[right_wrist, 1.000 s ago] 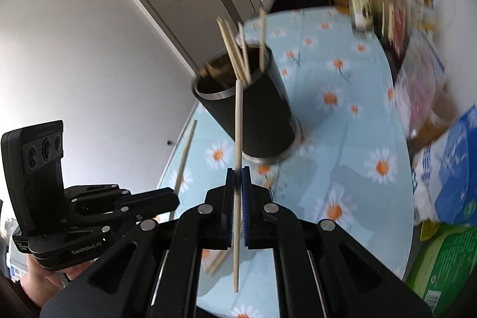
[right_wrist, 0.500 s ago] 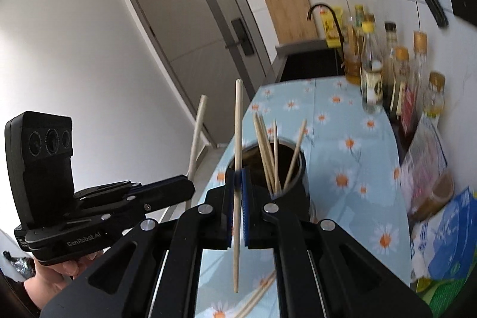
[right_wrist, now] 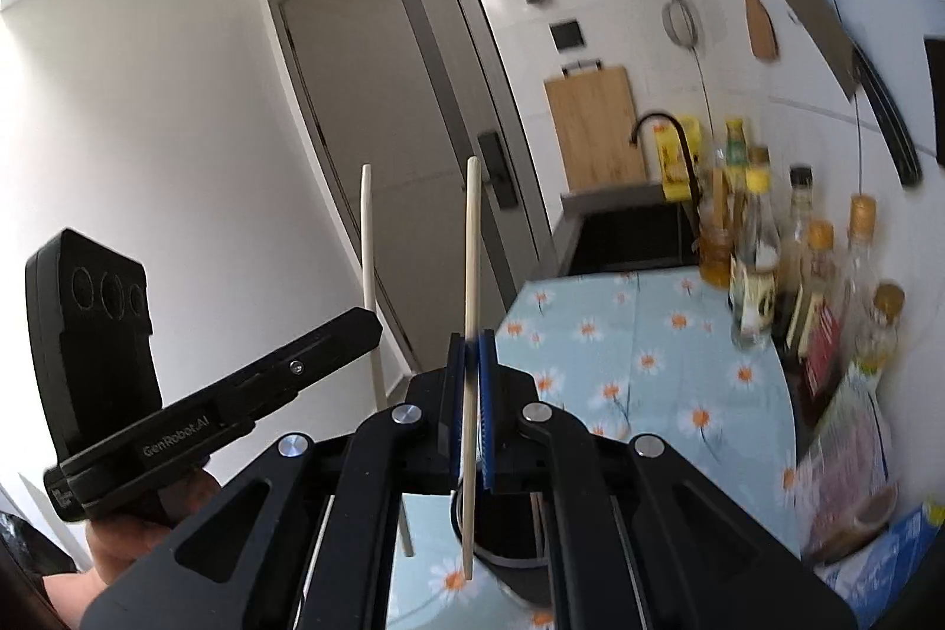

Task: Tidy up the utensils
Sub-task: 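Open both tools to drop the chopsticks into the black holder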

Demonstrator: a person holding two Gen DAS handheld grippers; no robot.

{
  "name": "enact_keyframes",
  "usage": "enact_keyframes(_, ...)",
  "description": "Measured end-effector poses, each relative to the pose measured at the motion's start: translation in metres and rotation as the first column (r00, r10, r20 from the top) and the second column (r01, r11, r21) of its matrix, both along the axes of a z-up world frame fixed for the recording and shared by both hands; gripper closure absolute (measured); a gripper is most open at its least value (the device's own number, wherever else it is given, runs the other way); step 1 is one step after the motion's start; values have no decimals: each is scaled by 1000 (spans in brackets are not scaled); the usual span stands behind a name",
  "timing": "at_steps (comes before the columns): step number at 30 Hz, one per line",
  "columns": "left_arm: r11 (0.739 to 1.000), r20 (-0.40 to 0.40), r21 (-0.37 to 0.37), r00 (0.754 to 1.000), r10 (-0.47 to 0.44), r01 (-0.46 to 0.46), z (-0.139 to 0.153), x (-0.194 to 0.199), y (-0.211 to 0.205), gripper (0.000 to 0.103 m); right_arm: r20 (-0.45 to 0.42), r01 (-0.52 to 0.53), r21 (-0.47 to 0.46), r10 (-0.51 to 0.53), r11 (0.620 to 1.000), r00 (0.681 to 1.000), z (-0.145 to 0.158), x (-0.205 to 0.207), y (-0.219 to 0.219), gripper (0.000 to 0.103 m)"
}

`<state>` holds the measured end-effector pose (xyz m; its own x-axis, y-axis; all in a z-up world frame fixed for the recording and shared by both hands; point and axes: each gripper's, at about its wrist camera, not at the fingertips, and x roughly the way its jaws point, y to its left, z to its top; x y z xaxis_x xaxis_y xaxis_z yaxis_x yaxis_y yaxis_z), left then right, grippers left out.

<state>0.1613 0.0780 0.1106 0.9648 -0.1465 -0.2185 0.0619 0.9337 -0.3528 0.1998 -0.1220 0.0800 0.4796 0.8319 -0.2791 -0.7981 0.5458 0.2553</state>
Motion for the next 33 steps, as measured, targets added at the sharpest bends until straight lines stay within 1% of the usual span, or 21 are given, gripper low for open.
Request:
enact_keyframes(2,999,47,29,999,22,-24,1,1,-2,99,21,7,12,-7,1000,1000,2,3,3,98)
enact_keyframes(5,998,71,54,997,34,-38,-2,7,-3,99,48,14,19,-15,1000,999,0,10,8,98)
enact_keyframes(9,998,47,49,998,37,-39,-16,20,-1,99,71,30,-11,-30,999,997,-8,18,16,98)
enact_keyframes(11,999,50,38,998,27,-29,-22,23,1,99,71,30,-14,-29,999,997,-14,23,19,98)
enact_keyframes(14,999,50,46,999,17,-19,-31,29,2,99,84,38,-18,-36,999,996,-23,28,22,98)
enact_keyframes(16,999,34,48,999,16,-17,-38,36,2,99,74,49,-26,-47,998,996,-32,33,24,98)
enact_keyframes(18,1000,10,32,1000,0,-1,-51,42,5,99,66,62,-41,-59,997,996,-40,34,24,98)
enact_keyframes(19,999,0,32,1000,3,-3,-57,42,4,99,50,59,-46,-57,997,997,-46,34,24,98)
enact_keyframes(22,999,-11,33,1000,10,-10,-70,40,4,99,41,61,-66,-58,996,997,-58,32,23,98)
enact_keyframes(28,999,-37,34,999,5,-4,-87,32,-1,99,1,66,-86,-66,994,998,-78,30,19,98)
enact_keyframes(30,1000,-43,26,999,-9,10,-91,30,-2,99,6,68,-96,-68,993,998,-83,27,18,97)
enact_keyframes(33,999,-50,35,999,-17,19,-95,25,-6,99,10,63,-105,-62,993,998,-87,22,17,98)
